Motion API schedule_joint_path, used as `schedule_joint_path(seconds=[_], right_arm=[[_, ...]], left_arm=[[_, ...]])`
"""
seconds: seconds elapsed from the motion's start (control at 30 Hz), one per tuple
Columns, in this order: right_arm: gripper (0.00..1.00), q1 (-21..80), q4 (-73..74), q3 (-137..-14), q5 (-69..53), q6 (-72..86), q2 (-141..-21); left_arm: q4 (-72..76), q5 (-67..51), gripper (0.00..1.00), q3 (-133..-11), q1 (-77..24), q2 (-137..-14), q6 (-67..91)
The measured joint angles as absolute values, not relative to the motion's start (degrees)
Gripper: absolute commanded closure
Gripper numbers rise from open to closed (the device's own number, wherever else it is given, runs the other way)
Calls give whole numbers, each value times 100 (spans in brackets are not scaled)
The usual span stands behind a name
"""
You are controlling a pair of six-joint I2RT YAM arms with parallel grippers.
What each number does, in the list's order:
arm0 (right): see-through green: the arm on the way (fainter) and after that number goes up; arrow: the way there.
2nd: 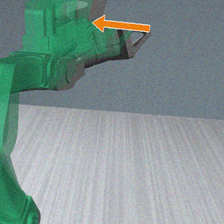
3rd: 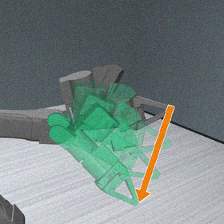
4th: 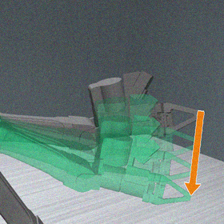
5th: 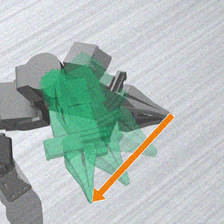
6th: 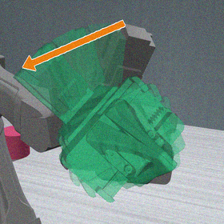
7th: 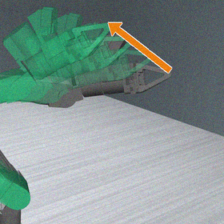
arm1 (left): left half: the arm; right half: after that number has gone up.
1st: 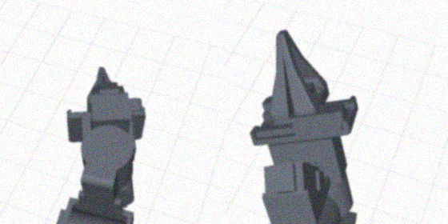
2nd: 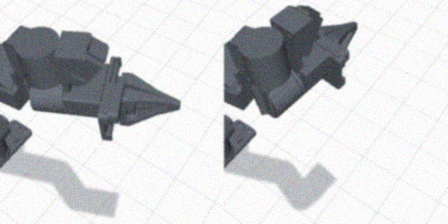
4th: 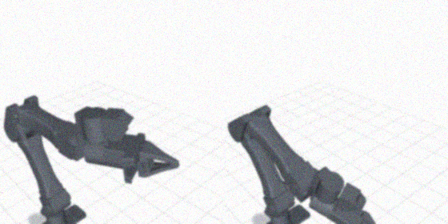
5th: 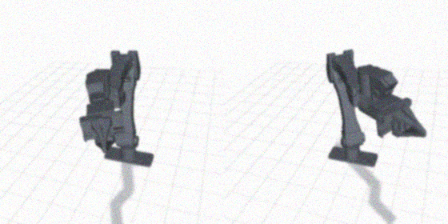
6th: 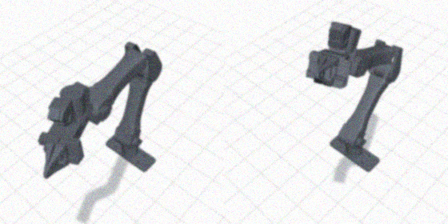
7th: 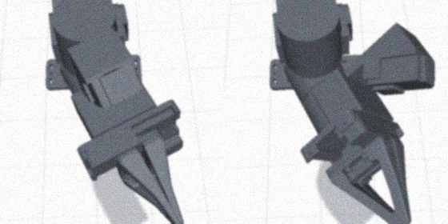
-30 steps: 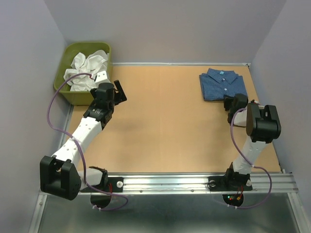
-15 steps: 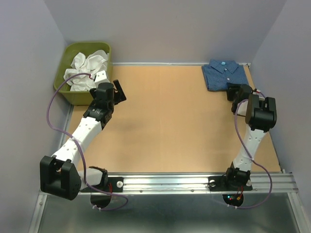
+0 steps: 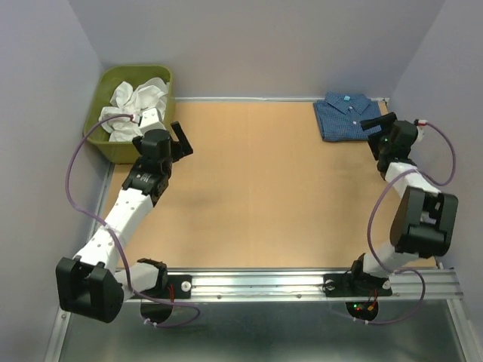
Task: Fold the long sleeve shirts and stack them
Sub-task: Neatly place the folded shirt to the corner
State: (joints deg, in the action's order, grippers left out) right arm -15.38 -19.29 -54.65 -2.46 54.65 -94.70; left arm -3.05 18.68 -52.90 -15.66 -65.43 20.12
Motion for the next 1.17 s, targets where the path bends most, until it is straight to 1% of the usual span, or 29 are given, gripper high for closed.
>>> schedule_joint_path(seconds=[0.07,0.1,0.17,0.3,0.37,0.43,0.63,0.8,0.93,1.07,1.17], right_arm=[[0,-1540,-1304,-5465,-220,4978,-8803],[0,-1540,-729,-5463,-211,4622,-8267],[0,-1540,-73,-5465,-200,4211,-7404],[0,-1538,1149,-5699,-191,3492,-5800],[0,-1417,1540,-5927,-154,3253,-5301],[0,-1225,1876,-6117,-51,3052,-4860],[0,-434,2733,-6141,377,2587,-3824],[0,-60,3131,-5863,701,2220,-2781],[0,-60,3297,-5546,891,1951,-1802],[0,-60,3415,-5441,956,1730,-1378],[0,-60,3428,-5422,967,1616,-1337]], left_arm=[[-342,1852,1,-5284,-1566,-6342,2014],[-423,1844,1,-5284,-1566,-6152,2021],[-541,1831,1,-5286,-1566,-5894,2025],[-1092,1824,1,-5339,-1566,-5100,2045],[-1387,1837,1,-5395,-1566,-4615,2060],[-1667,1894,1,-5472,-1566,-4123,2067],[-2388,2421,1,-5693,-1566,-2700,2071],[-2727,3050,1,-5614,-1566,-1293,2021],[-2773,3253,1,-5533,-1566,-829,1909],[-2792,3291,1,-5415,-1566,-801,1824],[-2845,3304,1,-5282,-1566,-801,1789]])
